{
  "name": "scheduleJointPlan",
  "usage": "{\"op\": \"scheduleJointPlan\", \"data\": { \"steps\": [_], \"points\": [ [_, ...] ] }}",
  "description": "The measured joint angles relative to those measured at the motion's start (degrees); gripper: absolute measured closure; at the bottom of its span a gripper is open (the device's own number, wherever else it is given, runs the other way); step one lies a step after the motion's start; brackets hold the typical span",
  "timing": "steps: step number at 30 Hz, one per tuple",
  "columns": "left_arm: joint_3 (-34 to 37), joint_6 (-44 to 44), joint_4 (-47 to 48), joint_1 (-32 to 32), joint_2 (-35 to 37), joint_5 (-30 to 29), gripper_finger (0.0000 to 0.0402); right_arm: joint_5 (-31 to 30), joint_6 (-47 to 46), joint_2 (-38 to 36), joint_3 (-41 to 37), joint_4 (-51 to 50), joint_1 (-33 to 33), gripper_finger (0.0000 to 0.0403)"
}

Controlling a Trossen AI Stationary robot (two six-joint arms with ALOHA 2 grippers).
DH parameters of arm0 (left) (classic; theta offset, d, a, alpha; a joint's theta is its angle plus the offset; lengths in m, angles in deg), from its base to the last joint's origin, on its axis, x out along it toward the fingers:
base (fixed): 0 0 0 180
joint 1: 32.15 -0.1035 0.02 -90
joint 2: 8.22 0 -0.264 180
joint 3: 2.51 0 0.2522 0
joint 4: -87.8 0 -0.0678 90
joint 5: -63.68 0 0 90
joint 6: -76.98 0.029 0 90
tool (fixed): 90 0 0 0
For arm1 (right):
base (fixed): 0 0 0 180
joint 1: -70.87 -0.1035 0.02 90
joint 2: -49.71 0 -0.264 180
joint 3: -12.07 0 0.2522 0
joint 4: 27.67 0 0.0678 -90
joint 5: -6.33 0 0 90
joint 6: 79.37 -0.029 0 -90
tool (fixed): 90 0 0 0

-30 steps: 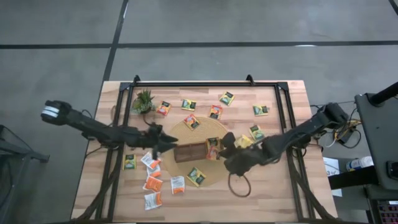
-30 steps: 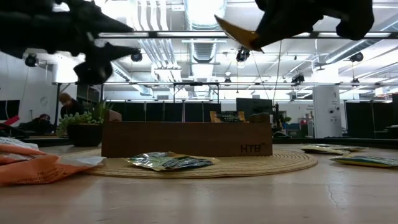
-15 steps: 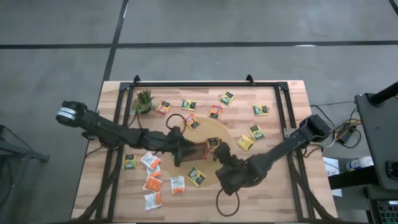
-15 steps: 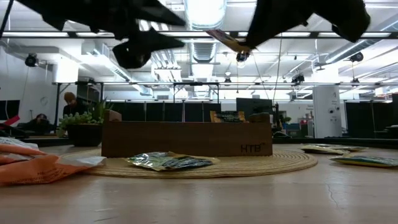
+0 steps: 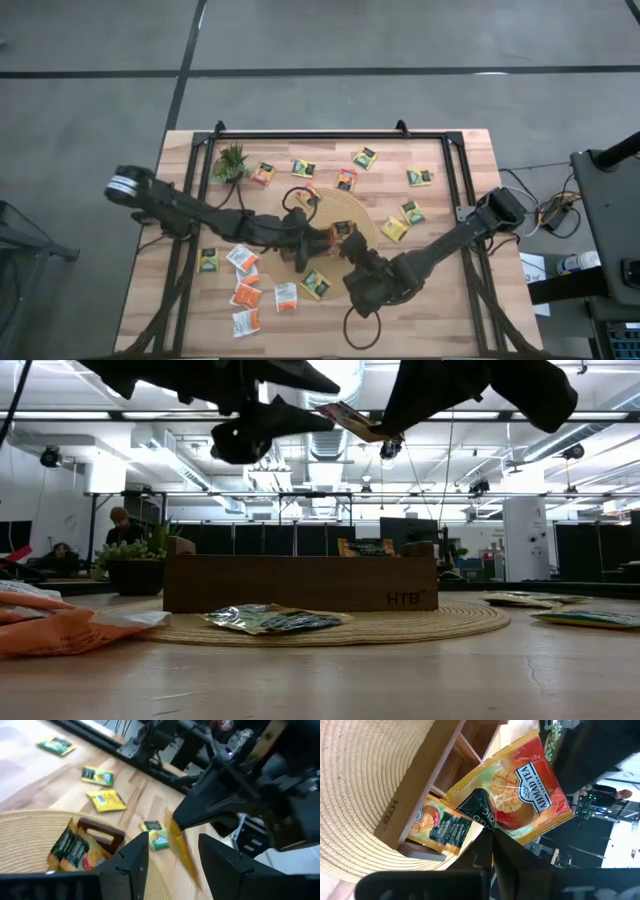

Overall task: Pick & Place Tea
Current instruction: Put the orange tea bag into the right section of the wooden organizer

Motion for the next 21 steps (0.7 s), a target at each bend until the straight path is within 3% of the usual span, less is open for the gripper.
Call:
{"op": "scheduleJointPlan", "data": {
  "steps": [10, 13, 17, 21],
  "points": [
    [-4.0, 0.8, 0.1, 0.0, -4.0, 0.1, 0.0243, -0.6, -1.7, 0.0, -0.2, 0.2, -0.1, 0.0394],
    [-4.4, 0.8, 2.7, 0.1, -4.2, 0.2, 0.0285, -0.6, -3.5, 0.0, -0.2, 0.2, -0.1, 0.0394],
    [-4.5, 1.2, 4.0, 0.1, -4.3, 0.1, 0.0384, -0.5, -5.1, 0.0, -0.2, 0.2, -0.1, 0.0394],
    [-4.4, 1.3, 4.0, 0.1, -4.5, 0.0, 0.0397, -0.3, -6.4, 0.0, -0.2, 0.2, -0.1, 0.0394]
  ]
}}
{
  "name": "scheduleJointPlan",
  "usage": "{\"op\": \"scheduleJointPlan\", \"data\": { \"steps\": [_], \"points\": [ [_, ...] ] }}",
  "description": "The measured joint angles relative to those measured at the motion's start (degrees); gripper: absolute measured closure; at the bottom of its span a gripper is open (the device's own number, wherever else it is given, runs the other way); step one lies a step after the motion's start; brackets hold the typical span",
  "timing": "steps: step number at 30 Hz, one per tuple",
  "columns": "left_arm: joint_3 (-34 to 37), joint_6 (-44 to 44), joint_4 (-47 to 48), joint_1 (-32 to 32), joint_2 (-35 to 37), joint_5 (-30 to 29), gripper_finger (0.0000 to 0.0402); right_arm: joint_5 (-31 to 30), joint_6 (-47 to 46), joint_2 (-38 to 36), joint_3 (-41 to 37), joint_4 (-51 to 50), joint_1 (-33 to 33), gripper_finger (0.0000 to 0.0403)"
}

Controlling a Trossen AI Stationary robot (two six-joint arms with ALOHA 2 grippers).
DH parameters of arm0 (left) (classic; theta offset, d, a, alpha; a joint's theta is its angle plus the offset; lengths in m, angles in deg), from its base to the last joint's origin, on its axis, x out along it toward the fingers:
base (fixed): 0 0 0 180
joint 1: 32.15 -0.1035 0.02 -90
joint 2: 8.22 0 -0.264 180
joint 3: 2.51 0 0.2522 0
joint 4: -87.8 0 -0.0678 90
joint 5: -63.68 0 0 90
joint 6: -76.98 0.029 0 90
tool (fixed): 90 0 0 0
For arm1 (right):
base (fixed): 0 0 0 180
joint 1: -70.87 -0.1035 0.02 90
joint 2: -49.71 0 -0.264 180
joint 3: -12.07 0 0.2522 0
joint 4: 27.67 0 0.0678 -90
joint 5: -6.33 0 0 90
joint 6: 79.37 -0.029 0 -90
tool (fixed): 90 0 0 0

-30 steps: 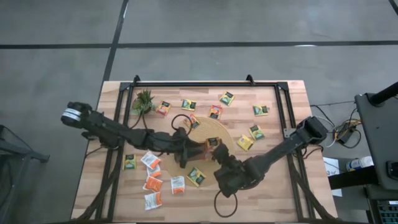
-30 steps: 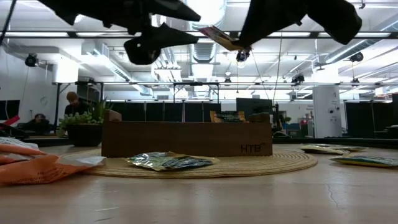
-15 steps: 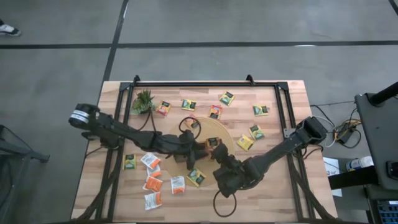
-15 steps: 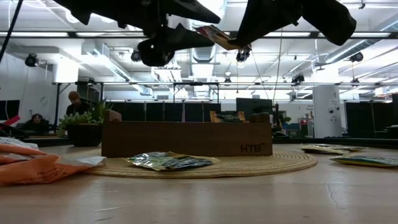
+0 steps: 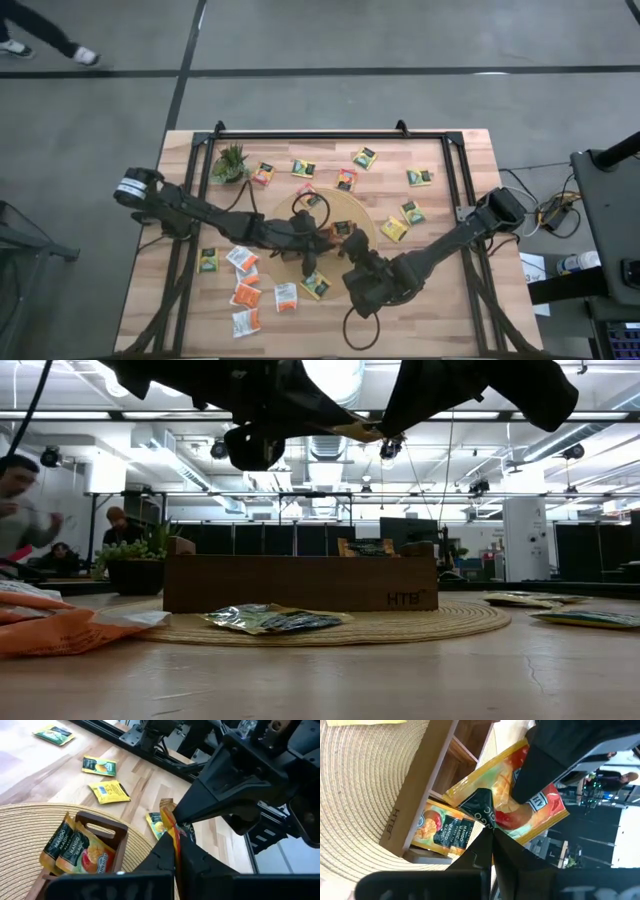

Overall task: Pick & Place Tea
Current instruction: Put the orange tea bag into the right section of the wooden organizer

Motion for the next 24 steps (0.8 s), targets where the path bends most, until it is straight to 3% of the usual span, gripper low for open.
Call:
{"op": "scheduleJointPlan", "data": {
  "steps": [8, 16, 20, 24],
  "points": [
    [0.0, 0.7, 0.0, 0.9, -0.1, -0.1, 0.04, 1.7, -6.8, 0.0, 0.0, 0.5, 0.0, 0.0385],
    [-0.1, 3.0, 0.0, 2.0, 0.3, -0.4, 0.0401, 2.1, -11.4, -1.4, 0.0, 1.8, -0.2, 0.0303],
    [-0.1, 4.7, 1.7, 3.3, 1.9, -4.5, 0.0401, 3.5, -15.9, -3.9, 0.0, 1.4, -0.1, 0.0259],
    [0.0, 5.6, 6.5, 5.3, 4.1, -12.5, 0.0401, 6.1, -19.9, -6.7, -0.9, 1.2, -0.2, 0.0225]
  ]
}}
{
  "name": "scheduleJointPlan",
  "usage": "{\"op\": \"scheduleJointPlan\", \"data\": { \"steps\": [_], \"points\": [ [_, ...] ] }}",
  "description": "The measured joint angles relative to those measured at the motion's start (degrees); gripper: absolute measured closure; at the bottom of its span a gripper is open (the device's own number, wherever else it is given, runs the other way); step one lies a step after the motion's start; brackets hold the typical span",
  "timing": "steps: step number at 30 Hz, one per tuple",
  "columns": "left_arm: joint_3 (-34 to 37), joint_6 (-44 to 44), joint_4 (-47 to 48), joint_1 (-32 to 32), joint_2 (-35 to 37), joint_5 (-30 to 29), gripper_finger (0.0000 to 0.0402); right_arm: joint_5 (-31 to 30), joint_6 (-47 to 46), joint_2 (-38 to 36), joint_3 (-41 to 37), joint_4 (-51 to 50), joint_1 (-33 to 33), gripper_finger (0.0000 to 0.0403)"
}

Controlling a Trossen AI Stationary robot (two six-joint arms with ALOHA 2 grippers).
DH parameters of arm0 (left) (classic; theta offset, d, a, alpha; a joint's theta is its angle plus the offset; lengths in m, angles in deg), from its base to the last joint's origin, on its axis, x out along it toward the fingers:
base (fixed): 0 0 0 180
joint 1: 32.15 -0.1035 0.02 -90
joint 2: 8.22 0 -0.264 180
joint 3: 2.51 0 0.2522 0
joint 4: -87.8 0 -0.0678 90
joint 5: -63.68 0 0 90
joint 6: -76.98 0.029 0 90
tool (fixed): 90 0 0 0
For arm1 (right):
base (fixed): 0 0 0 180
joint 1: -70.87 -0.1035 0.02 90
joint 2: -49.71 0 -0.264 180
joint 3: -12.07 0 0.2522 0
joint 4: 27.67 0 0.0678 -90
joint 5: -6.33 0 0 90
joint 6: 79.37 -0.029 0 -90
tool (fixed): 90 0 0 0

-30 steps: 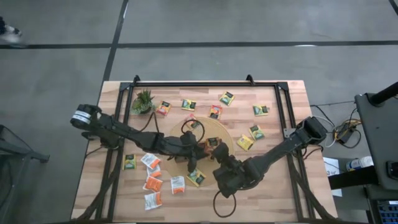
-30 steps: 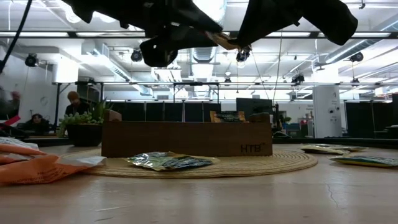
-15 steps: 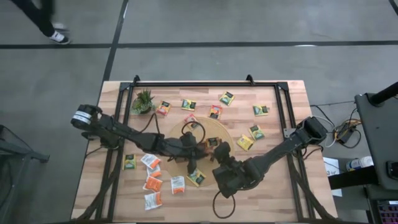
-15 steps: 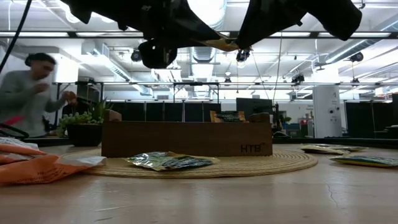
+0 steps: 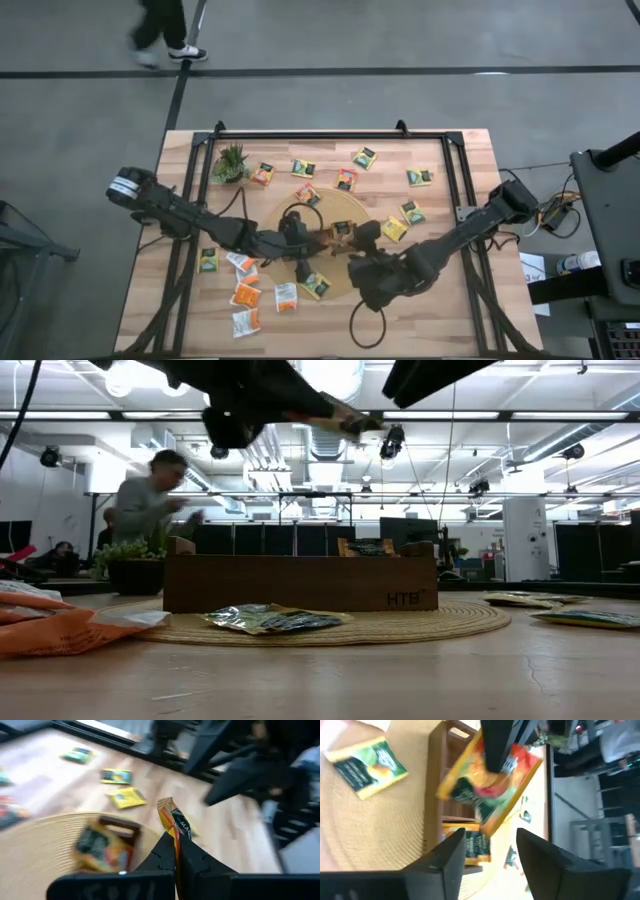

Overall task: Pick & Place Tea
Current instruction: Put the orange tea bag into the right section of the wooden organizer

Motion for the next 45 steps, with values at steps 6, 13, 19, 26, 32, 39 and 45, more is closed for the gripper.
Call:
{"op": "scheduleJointPlan", "data": {
  "steps": [6, 13, 19, 26, 32, 39, 45],
  "points": [
    [0.1, 2.7, 1.0, 3.9, 2.4, -16.0, 0.0401, 0.1, -7.2, -3.2, -2.7, -0.2, 0.0, 0.0204],
    [0.3, 12.0, -7.5, 7.4, 2.5, -21.9, 0.0401, -5.1, -11.3, -8.6, -8.7, 3.0, 0.0, 0.0215],
    [0.3, 16.8, -11.8, 9.1, 2.5, -23.0, 0.0401, -10.5, -8.9, -19.1, -20.0, 17.4, 0.0, 0.0229],
    [3.8, 24.3, -25.6, 9.2, 2.5, -22.8, 0.0401, -0.7, 5.5, -33.5, -39.9, 56.9, 1.3, 0.0234],
    [10.5, 32.9, -46.6, 8.4, 2.5, -16.5, 0.0401, 18.4, 7.9, -40.5, -51.5, 82.9, 6.7, 0.0234],
    [18.3, 38.2, -66.5, 6.3, 2.5, -6.6, 0.0401, 21.9, 1.4, -42.1, -56.0, 93.2, 13.6, 0.0234],
    [20.0, 39.2, -69.1, 2.5, 2.5, -6.5, 0.0401, 22.0, -3.7, -39.0, -54.2, 93.2, 17.4, 0.0234]
  ]
}}
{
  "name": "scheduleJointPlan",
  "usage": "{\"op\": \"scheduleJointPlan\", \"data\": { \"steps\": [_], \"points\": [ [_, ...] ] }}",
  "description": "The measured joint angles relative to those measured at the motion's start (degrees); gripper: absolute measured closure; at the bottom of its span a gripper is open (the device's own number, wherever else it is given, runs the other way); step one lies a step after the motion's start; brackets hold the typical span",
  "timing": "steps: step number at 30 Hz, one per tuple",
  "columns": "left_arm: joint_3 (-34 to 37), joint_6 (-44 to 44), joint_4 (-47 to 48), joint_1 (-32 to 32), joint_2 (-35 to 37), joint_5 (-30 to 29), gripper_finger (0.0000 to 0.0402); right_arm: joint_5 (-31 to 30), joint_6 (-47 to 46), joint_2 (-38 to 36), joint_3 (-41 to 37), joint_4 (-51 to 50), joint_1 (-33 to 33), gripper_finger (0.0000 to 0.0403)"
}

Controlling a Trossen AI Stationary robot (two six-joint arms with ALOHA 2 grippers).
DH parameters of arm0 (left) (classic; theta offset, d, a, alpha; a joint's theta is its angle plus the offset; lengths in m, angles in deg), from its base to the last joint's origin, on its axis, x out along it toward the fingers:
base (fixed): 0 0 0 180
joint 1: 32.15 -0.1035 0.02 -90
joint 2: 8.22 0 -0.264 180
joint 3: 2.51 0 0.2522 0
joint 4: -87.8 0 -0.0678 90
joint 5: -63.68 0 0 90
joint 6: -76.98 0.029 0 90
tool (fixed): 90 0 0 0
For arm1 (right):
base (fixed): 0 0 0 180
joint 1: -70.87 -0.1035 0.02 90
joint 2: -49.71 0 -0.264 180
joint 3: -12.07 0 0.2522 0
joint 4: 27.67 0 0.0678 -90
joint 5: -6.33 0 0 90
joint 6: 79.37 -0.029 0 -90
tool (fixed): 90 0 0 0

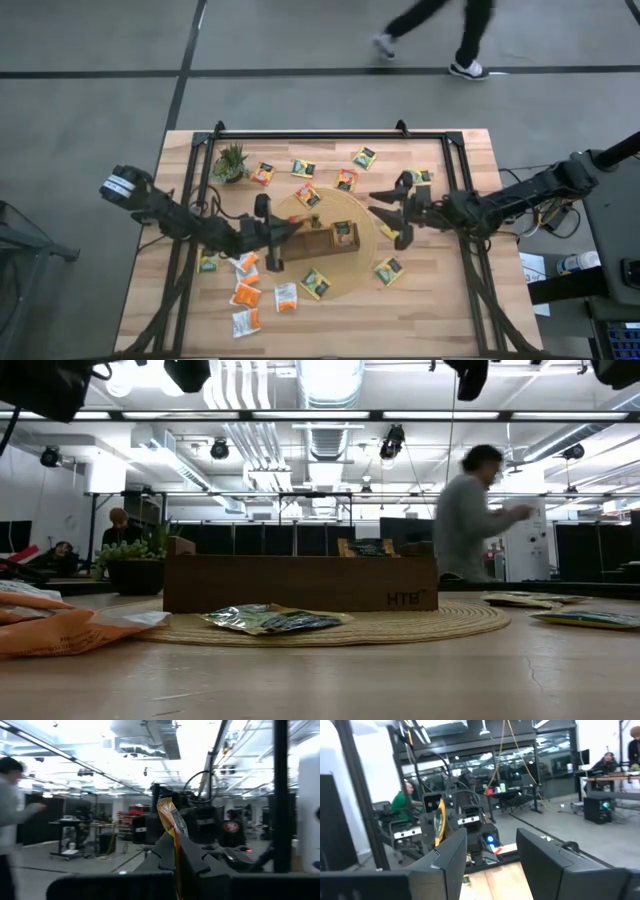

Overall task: Pick & Place Tea
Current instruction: Put the orange tea bag into the right section of the wooden organizer

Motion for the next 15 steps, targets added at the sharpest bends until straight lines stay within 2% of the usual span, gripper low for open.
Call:
{"op": "scheduleJointPlan", "data": {
  "steps": [8, 15],
  "points": [
    [-1.1, -0.9, 3.6, -4.7, 0.0, 3.1, 0.0401, 1.5, 1.3, 7.6, 5.9, -0.2, 2.0, 0.0234],
    [-1.1, 0.0, 0.8, -6.3, 0.0, 4.0, 0.0401, 9.6, 2.1, 13.8, 10.9, 0.3, 4.7, 0.0234]
  ]
}}
